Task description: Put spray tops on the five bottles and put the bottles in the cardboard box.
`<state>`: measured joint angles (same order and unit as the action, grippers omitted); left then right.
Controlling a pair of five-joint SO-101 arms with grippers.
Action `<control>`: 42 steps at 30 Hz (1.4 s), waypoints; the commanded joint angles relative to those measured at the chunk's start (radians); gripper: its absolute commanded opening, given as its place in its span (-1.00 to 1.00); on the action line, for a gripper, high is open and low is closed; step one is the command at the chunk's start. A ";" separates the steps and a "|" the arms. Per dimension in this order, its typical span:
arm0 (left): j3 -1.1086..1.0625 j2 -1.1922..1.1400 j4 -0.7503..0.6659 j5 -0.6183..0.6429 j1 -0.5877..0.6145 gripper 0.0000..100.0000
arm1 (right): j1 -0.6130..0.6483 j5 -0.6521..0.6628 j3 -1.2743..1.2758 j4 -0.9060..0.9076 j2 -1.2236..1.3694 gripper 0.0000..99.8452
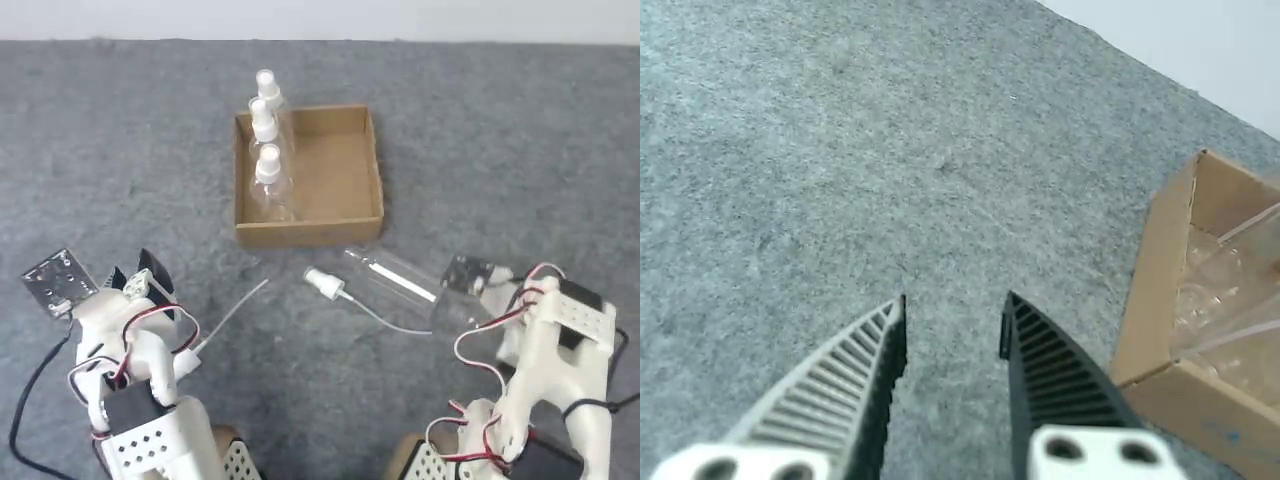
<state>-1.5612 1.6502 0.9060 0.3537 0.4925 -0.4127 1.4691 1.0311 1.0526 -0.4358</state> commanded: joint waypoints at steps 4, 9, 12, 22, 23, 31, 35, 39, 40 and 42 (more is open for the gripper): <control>0.013 0.017 -0.026 0.005 0.005 -0.70 | 0.117 -0.385 -0.075 0.008 -0.008 -0.97; 0.013 0.017 -0.026 0.005 0.005 -0.70 | 0.140 -0.419 -0.069 0.008 0.001 -0.65; 0.013 0.017 -0.026 0.005 0.005 -0.70 | 0.166 -0.428 -0.068 0.008 0.001 -0.55; 0.013 0.017 -0.026 0.005 0.005 -0.70 | 0.323 -0.631 -0.074 0.008 0.002 -0.47; 0.013 0.017 -0.026 0.005 0.005 -0.70 | 0.328 -0.631 -0.074 0.004 0.002 -0.45; 0.013 0.017 -0.026 0.005 0.005 -0.70 | 0.328 -0.664 -0.074 -0.048 0.004 -0.56; 0.013 0.017 -0.026 0.005 0.005 -0.70 | 0.334 -0.755 -0.069 -0.076 0.004 -0.56; 0.013 0.017 -0.026 0.005 0.005 -0.70 | 0.332 -0.792 -0.069 -0.117 0.004 -0.57; 0.013 0.017 -0.026 0.005 0.005 -0.70 | 0.332 -0.796 -0.069 -0.117 0.004 -0.57; 0.013 0.017 -0.026 0.005 0.005 -0.70 | 0.332 -0.796 -0.069 -0.116 0.004 -0.57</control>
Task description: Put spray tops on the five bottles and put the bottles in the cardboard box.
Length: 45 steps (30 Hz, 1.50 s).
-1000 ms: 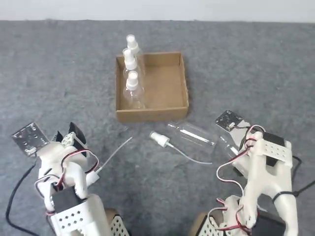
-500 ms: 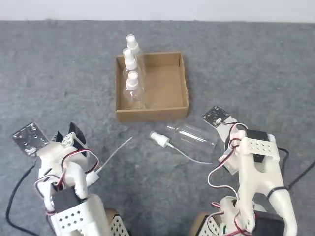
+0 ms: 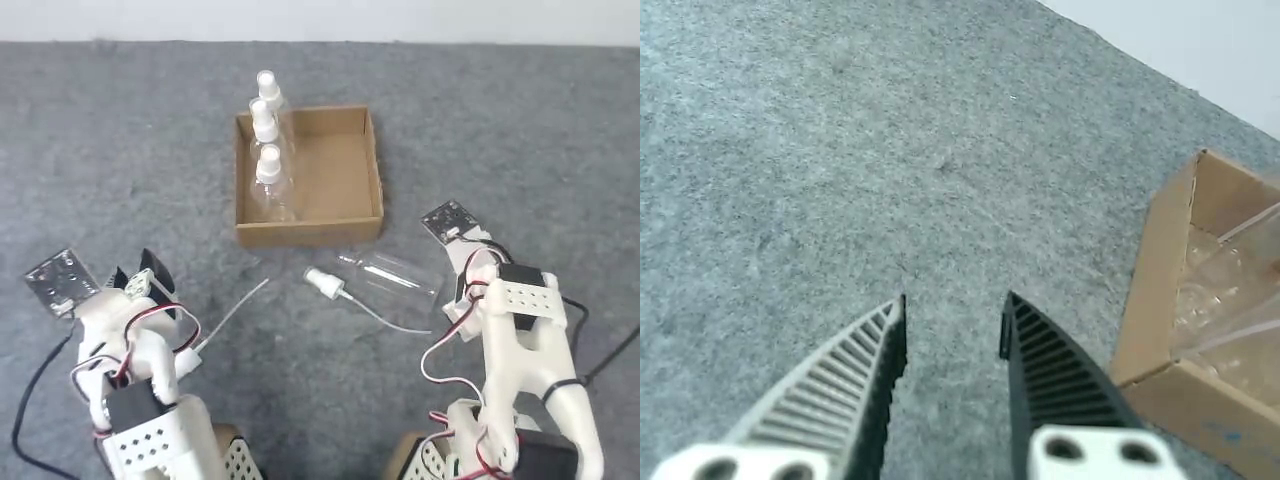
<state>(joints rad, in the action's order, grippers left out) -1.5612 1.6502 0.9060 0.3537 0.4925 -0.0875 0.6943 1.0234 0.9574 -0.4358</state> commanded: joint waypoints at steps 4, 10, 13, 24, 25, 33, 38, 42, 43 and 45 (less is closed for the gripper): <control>0.013 0.017 -0.026 0.005 0.005 -0.70 | 0.008 -0.023 -0.060 -0.021 0.004 -0.57; 0.013 0.017 -0.026 0.005 0.005 -0.70 | 0.008 -0.091 -0.060 -0.039 0.004 -0.57; 0.013 0.017 -0.026 0.005 0.005 -0.70 | 0.008 -0.126 -0.058 -0.065 0.004 -0.57; 0.013 0.017 -0.026 0.005 0.005 -0.70 | 0.010 -0.164 -0.058 -0.085 0.005 -0.57; 0.013 0.017 -0.026 0.005 0.005 -0.70 | 0.010 -0.164 -0.060 -0.085 0.005 -0.56; 0.013 0.017 -0.026 0.005 0.005 -0.70 | 0.010 -0.212 -0.060 -0.079 0.005 -0.40; 0.013 0.017 -0.026 0.005 0.005 -0.70 | 0.010 -0.212 -0.066 -0.122 0.005 -0.45; 0.013 0.017 -0.026 0.005 0.005 -0.70 | 0.007 -0.212 -0.063 -0.163 0.005 -0.45; 0.013 0.017 -0.026 0.005 0.005 -0.70 | 0.007 -0.212 -0.063 -0.163 0.005 -0.45; 0.012 0.017 -0.026 0.005 0.005 -0.70 | 0.005 -0.212 -0.063 -0.163 0.005 -0.45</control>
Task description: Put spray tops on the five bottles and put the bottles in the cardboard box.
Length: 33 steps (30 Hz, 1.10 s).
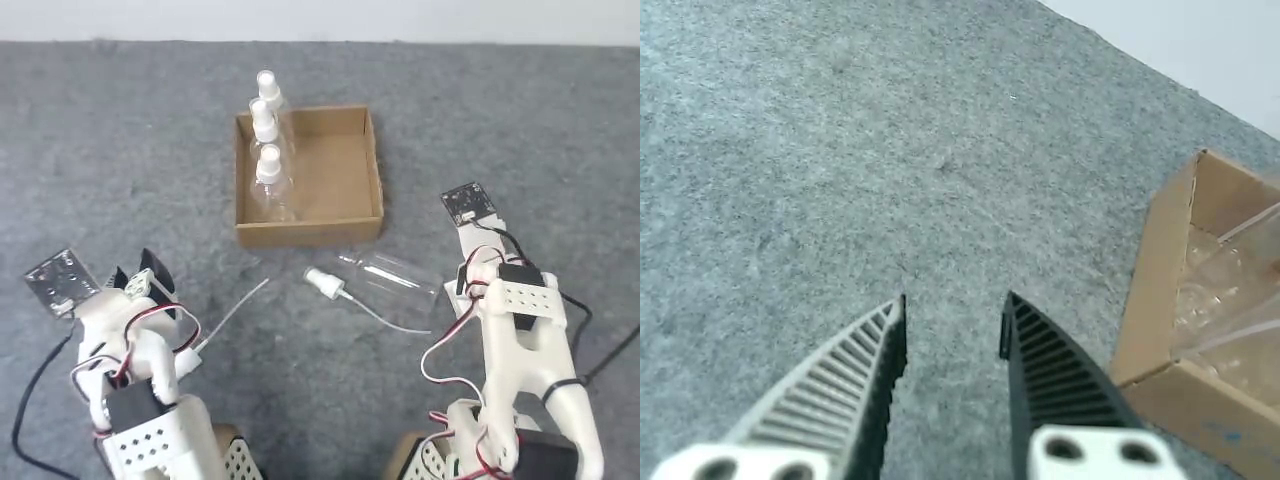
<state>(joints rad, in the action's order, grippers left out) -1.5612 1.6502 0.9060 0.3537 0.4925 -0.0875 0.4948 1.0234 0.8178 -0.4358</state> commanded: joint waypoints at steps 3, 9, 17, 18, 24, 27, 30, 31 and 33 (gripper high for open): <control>0.012 0.017 -0.026 0.005 0.005 -0.70 | 0.007 -0.012 -0.060 -0.024 0.005 -0.49; 0.012 0.017 -0.026 0.005 0.005 -0.70 | 0.007 -0.006 -0.060 -0.013 0.005 -0.73; 0.012 0.017 -0.026 0.005 0.005 -0.70 | 0.010 -0.003 -0.115 0.125 -0.024 -0.96; 0.012 0.017 -0.026 0.005 0.005 -0.70 | 0.010 -0.003 -0.141 0.162 -0.033 -0.97; 0.012 0.017 -0.026 0.005 0.005 -0.70 | 0.012 -0.005 -0.278 0.400 -0.140 -0.98; 0.012 0.017 -0.026 0.005 0.005 -0.70 | 0.021 -0.005 -0.305 0.479 -0.209 -0.98; 0.012 0.017 -0.026 0.005 0.005 -0.70 | 0.053 -0.012 -0.307 0.539 -0.292 -0.97; 0.012 0.017 -0.026 0.005 0.005 -0.70 | 0.065 -0.012 -0.307 0.561 -0.321 -0.97; 0.012 0.017 -0.026 0.005 0.005 -0.70 | 0.094 -0.014 -0.307 0.593 -0.384 -0.97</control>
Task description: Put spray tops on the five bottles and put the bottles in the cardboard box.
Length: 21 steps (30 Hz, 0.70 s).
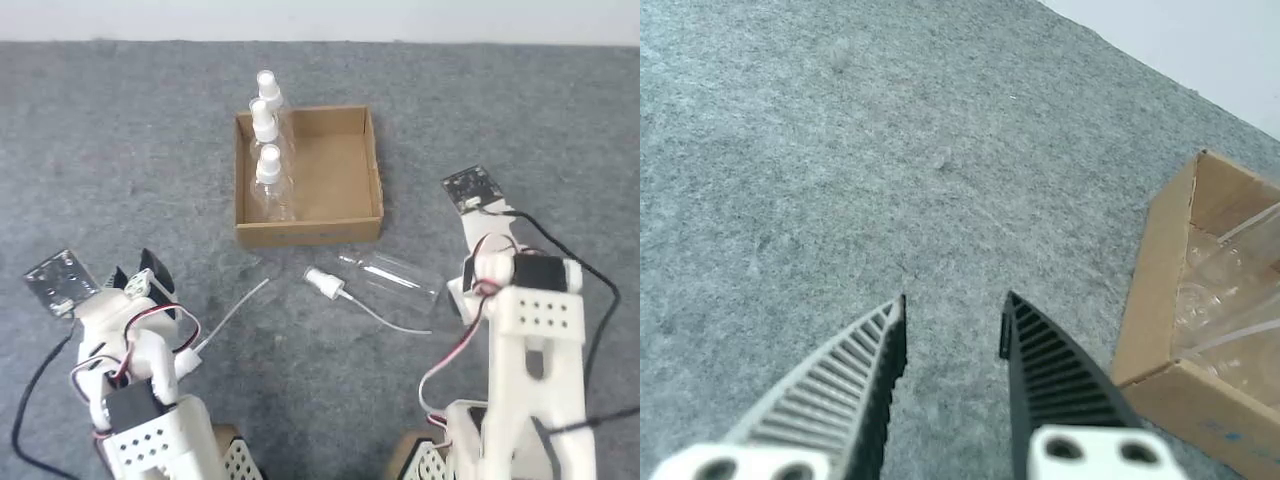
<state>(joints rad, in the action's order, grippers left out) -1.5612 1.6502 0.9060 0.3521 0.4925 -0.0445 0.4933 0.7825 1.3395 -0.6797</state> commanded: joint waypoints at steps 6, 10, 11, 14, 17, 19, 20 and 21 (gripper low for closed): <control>0.012 0.017 -0.026 0.006 0.005 -0.70 | 0.130 -0.077 -0.066 0.101 -0.344 -0.97; 0.012 0.017 -0.026 0.006 0.005 -0.70 | 0.211 -0.143 -0.061 0.097 -0.449 -0.97; 0.012 0.017 -0.026 0.006 0.005 -0.70 | 0.231 -0.158 -0.061 0.094 -0.467 -0.97; 0.012 0.017 -0.026 0.006 0.005 -0.70 | 0.278 -0.187 -0.061 0.082 -0.516 -0.98; 0.012 0.017 -0.026 0.006 0.005 -0.70 | 0.300 -0.218 -0.060 0.045 -0.550 -0.98; 0.012 0.017 -0.025 0.006 0.005 -0.70 | 0.305 -0.236 -0.060 0.015 -0.561 -0.98; 0.012 0.017 -0.025 0.006 0.005 -0.70 | 0.305 -0.242 -0.060 -0.002 -0.565 -0.98; 0.012 0.017 -0.025 0.006 0.005 -0.70 | 0.305 -0.249 -0.060 -0.021 -0.565 -0.98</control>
<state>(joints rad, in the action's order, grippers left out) -1.5612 1.6502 0.9060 0.3521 0.4925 0.2470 0.2800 0.7825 1.3932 -1.2167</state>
